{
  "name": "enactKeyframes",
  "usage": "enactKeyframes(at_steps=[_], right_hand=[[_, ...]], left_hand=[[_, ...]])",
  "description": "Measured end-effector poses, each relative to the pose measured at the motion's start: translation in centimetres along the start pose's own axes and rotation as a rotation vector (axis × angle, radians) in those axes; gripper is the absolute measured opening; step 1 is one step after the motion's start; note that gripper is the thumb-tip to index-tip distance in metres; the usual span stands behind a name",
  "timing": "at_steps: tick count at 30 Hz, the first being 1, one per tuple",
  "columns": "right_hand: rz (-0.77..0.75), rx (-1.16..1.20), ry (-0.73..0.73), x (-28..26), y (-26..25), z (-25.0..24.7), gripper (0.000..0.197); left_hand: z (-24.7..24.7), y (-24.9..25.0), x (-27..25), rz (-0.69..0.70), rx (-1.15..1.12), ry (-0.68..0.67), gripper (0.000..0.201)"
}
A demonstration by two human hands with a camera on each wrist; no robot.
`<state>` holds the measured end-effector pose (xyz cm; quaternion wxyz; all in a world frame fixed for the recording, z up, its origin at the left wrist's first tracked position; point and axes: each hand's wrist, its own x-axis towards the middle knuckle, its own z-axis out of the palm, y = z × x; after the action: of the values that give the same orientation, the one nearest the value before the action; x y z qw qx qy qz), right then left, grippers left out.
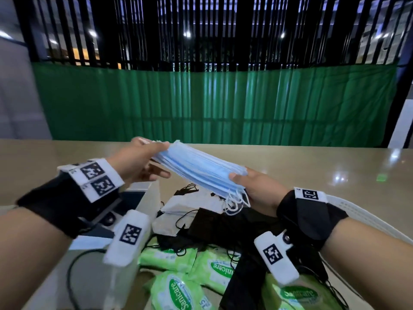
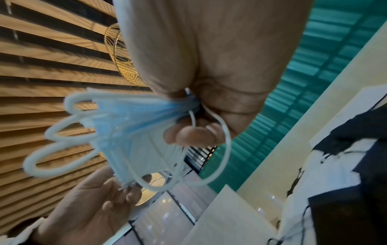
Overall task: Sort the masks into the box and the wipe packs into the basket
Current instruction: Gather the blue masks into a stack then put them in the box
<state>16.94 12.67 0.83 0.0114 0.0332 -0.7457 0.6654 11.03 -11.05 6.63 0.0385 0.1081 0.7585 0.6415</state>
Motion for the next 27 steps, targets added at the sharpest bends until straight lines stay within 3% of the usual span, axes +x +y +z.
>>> enactKeyframes(at_steps=[7,11,15,20,27], right_hand=[[-0.02,0.024,-0.198,2.3,-1.5,6.8,0.03],[-0.041,-0.029,-0.179,3.5,-2.7,11.1,0.025],[-0.147,-0.301,-0.126,4.5,-2.8,14.2,0.041],[-0.18,-0.606,-0.184,4.8,-1.8,16.3,0.054],[-0.161,-0.901,-0.478,4.1,-0.2,17.1,0.055]], left_hand=[[-8.1,0.9,-3.6,-0.015,0.239,0.117,0.043],[-12.3,1.0,-4.8,-0.011,0.413,0.127,0.03],[-15.2,0.2,-5.2,-0.051,0.435,0.204,0.019],[-16.3,-3.1,-5.0,-0.181,0.543,0.223,0.018],[-17.4,-7.8,-4.6,-0.352,0.572,0.125,0.021]])
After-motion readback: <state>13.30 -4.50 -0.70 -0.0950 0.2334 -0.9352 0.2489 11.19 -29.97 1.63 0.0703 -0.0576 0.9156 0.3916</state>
